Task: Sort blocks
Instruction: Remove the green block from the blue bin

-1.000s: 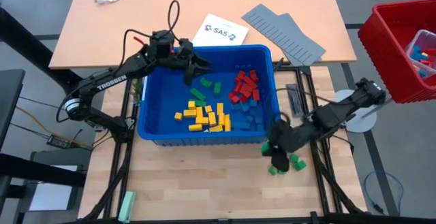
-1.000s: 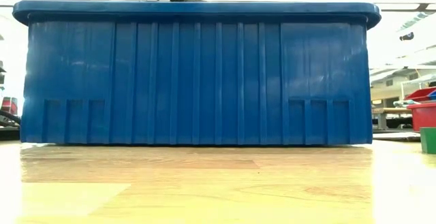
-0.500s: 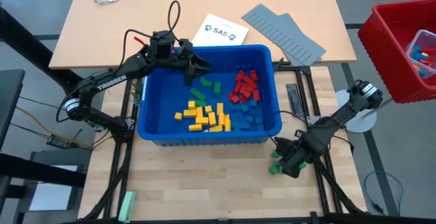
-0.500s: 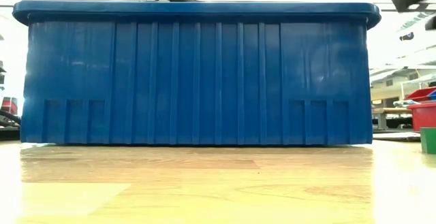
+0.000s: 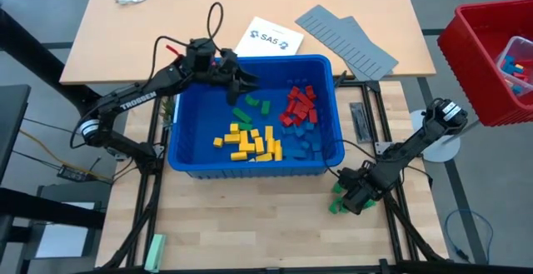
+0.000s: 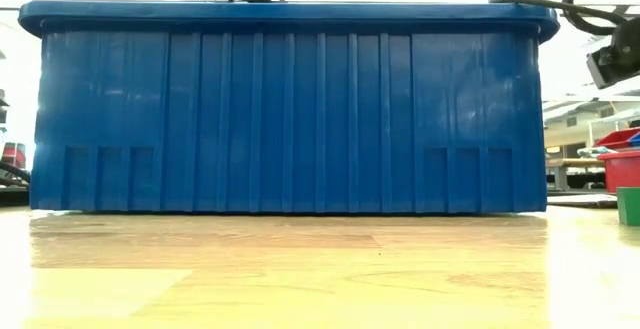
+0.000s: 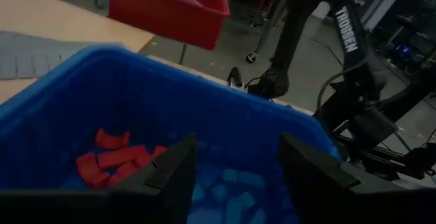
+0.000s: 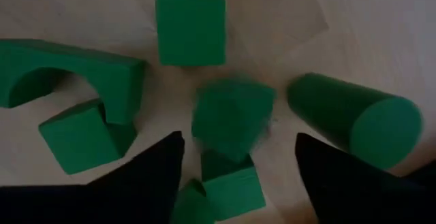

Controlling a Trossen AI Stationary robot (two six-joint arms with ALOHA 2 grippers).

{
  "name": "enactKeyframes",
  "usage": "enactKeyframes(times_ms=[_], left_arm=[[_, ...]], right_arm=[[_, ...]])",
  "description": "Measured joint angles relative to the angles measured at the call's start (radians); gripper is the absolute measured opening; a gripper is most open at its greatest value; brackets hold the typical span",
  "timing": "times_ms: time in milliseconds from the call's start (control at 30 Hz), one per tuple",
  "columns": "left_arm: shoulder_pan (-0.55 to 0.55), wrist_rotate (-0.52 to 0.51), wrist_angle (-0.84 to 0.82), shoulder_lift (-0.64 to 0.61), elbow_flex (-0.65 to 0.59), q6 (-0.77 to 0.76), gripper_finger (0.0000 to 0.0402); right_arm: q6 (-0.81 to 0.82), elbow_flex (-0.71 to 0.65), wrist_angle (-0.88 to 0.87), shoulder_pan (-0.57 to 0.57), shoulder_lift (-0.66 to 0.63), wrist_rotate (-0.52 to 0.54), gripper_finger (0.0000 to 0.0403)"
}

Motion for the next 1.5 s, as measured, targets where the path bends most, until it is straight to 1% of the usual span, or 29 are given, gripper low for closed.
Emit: enactKeyframes(times_ms=[67,167,333,433,533,667,767,867,1000,1133,1367,1433,1500], left_arm=[[-0.006,-0.034,-0.019,0.012,0.000,0.003,0.0212],[-0.018,-0.112,-0.071,0.042,0.000,0.042,0.0212],[-0.030,-0.343,-0.203,0.117,0.000,0.108,0.0212],[-0.032,-0.431,-0.236,0.182,0.000,0.110,0.0212],[-0.034,-0.460,-0.223,0.261,0.000,0.108,0.0212],[-0.033,-0.508,-0.218,0.365,0.000,0.034,0.0210],[-0.032,-0.571,-0.207,0.429,0.000,0.021,0.0204],[-0.032,-0.573,-0.157,0.481,0.000,0.020,0.0198],[-0.032,-0.576,-0.118,0.525,0.000,0.018,0.0192],[-0.029,-0.616,-0.105,0.557,0.000,0.027,0.0190],[-0.024,-0.633,-0.062,0.638,0.000,0.033,0.0189],[-0.024,-0.640,-0.040,0.649,0.002,0.034,0.0180],[-0.024,-0.652,-0.027,0.652,0.002,0.042,0.0160]], right_arm=[[0.001,0.000,0.002,0.000,0.000,0.006,0.0284],[0.019,0.000,0.002,0.000,0.000,0.035,0.0292],[0.026,0.000,0.003,0.000,0.000,0.062,0.0279],[0.026,0.000,0.003,0.000,0.000,0.063,0.0267],[0.026,0.000,0.005,0.000,0.000,0.076,0.0255],[0.037,0.000,0.011,0.000,0.000,0.082,0.0241],[0.053,0.000,0.021,0.000,0.000,0.081,0.0232],[0.053,0.000,0.029,0.000,0.000,0.082,0.0224],[0.054,0.000,0.030,0.000,0.000,0.081,0.0213],[0.053,0.000,0.037,0.000,0.000,0.082,0.0205],[0.054,0.000,0.041,0.000,0.000,0.086,0.0194],[0.054,0.000,0.046,0.000,0.000,0.086,0.0192],[0.054,0.000,0.049,0.000,0.000,0.086,0.0189]])
